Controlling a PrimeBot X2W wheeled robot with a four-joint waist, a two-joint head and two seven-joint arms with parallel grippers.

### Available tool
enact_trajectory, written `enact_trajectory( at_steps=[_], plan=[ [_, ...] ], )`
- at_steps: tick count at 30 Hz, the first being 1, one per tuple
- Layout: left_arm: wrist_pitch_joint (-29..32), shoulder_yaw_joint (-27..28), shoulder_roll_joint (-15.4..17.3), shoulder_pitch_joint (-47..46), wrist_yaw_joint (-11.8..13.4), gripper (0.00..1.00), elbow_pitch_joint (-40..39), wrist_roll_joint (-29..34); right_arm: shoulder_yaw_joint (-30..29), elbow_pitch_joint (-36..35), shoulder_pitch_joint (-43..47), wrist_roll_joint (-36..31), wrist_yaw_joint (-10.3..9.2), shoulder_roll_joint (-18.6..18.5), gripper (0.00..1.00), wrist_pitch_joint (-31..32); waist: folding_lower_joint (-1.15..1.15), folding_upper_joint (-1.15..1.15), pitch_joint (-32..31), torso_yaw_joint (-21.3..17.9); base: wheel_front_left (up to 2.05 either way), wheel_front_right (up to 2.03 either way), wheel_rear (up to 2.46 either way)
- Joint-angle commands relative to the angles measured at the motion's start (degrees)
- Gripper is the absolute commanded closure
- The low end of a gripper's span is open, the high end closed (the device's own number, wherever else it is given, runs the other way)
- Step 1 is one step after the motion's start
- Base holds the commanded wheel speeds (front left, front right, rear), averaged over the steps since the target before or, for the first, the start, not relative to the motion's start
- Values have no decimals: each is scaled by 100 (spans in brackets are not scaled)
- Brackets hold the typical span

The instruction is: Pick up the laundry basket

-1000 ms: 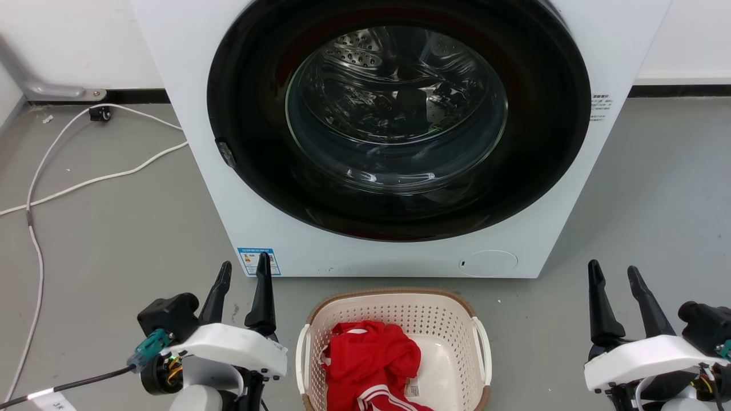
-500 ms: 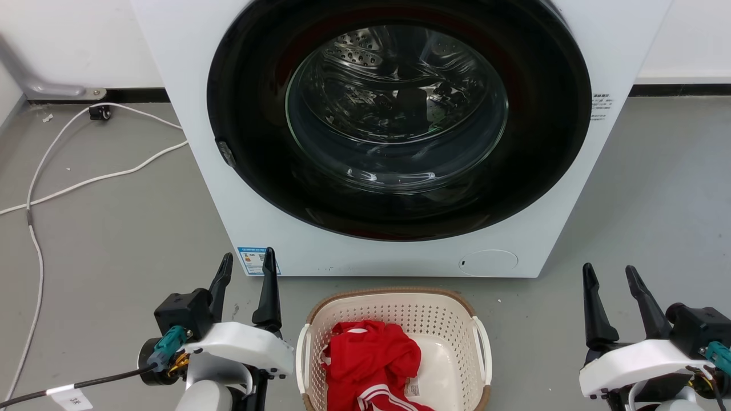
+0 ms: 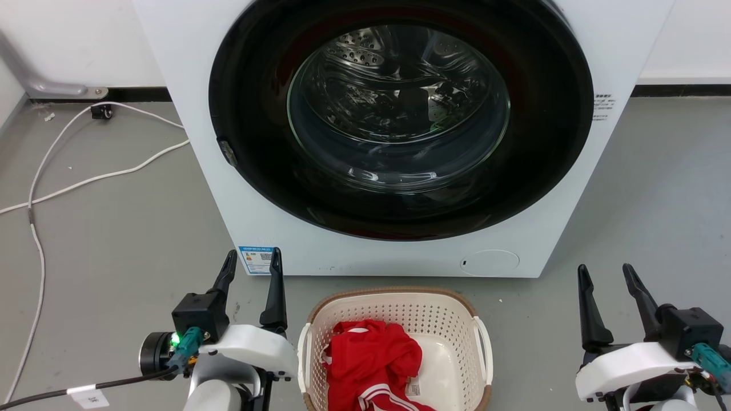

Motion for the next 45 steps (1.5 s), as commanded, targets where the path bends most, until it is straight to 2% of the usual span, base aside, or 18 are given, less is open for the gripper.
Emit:
enact_trajectory(
  at_steps=[1, 20, 45],
  plan=[
    [-48, -14, -1, -86, 38, 0, 6, 114, 11, -27, 47, -144, -2, 12, 0, -42, 0, 0, 2, 1, 0, 0, 0],
    [-238, -140, -7, -103, 239, 0, 4, 846, 30, -118, 126, -815, -2, 22, 0, -217, 0, 0, 31, 20, 0, 0, 0],
    [-238, -159, -6, -157, 274, 0, 100, 737, 39, -180, 51, -617, -2, 21, 0, -87, 0, 0, 190, 31, 0, 0, 0]
  ],
)
